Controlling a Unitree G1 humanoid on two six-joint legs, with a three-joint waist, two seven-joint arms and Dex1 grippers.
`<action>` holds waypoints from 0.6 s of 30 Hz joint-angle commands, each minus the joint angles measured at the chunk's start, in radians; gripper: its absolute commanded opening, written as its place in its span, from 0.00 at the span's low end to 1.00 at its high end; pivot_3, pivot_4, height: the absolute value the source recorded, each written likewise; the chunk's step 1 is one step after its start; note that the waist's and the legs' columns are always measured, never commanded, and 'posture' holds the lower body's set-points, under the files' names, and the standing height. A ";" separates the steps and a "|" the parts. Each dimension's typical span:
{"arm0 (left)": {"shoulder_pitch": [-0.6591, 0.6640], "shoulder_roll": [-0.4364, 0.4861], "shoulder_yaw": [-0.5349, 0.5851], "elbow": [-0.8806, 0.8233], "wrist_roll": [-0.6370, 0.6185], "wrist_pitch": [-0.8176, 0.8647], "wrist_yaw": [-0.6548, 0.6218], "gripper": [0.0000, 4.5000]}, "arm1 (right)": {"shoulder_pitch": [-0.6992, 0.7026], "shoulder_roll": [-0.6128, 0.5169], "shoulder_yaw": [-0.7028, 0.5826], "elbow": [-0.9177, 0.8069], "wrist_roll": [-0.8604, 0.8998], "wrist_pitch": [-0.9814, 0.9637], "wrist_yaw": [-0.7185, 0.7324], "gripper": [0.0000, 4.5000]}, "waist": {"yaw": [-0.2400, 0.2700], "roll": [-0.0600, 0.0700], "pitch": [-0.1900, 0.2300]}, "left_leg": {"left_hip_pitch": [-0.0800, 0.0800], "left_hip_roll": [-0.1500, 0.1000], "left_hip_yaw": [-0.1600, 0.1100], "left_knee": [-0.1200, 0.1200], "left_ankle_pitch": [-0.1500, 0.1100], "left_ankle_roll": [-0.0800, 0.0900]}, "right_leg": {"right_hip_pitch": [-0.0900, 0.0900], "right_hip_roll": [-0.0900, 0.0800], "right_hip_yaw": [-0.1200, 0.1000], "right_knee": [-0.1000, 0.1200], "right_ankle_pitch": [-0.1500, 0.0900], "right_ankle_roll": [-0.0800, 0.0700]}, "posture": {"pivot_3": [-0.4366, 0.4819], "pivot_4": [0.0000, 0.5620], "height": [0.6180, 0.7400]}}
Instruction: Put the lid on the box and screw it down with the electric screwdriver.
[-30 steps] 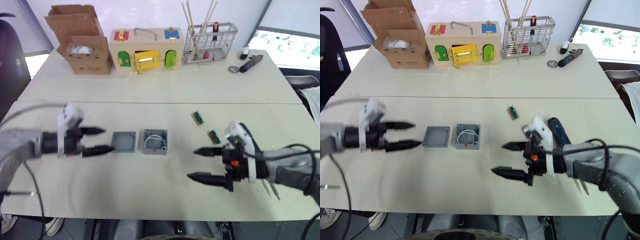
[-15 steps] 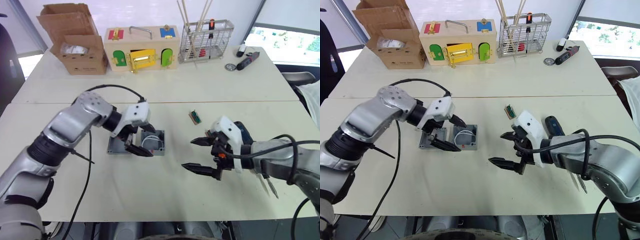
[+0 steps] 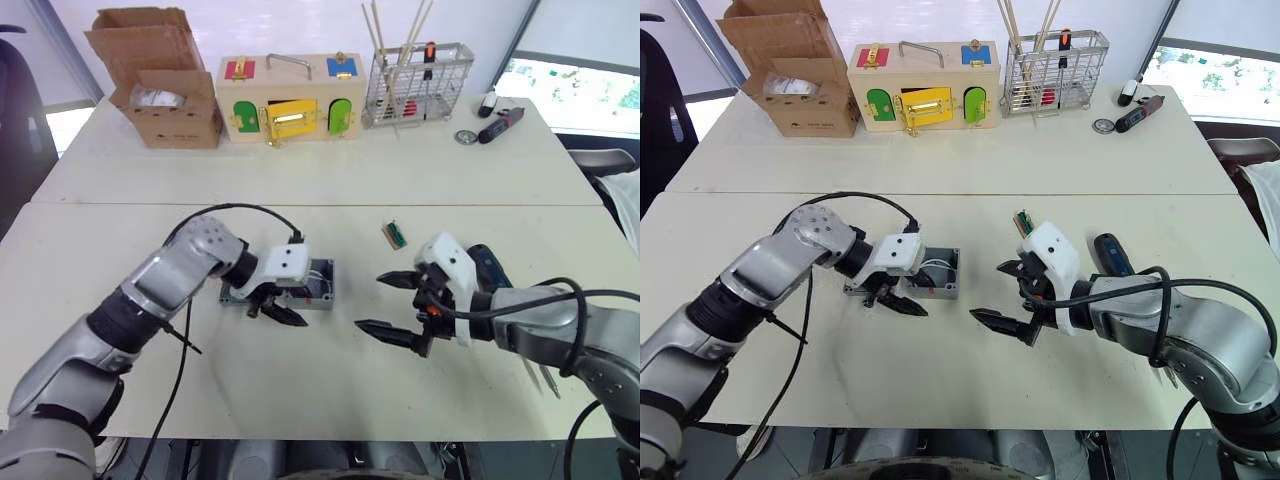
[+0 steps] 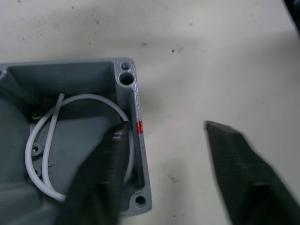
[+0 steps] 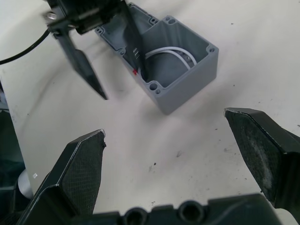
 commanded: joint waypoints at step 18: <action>-0.097 -0.119 -0.013 0.195 0.117 -0.257 -0.110 0.01 | 0.072 -0.023 -0.094 -0.067 0.061 0.039 -0.034 1.00 | 0.004 0.000 0.000 | 0.000 0.000 -0.001 0.002 0.000 0.001 | 0.001 0.000 -0.001 0.000 0.000 0.000 | 0.48 0.27 1.00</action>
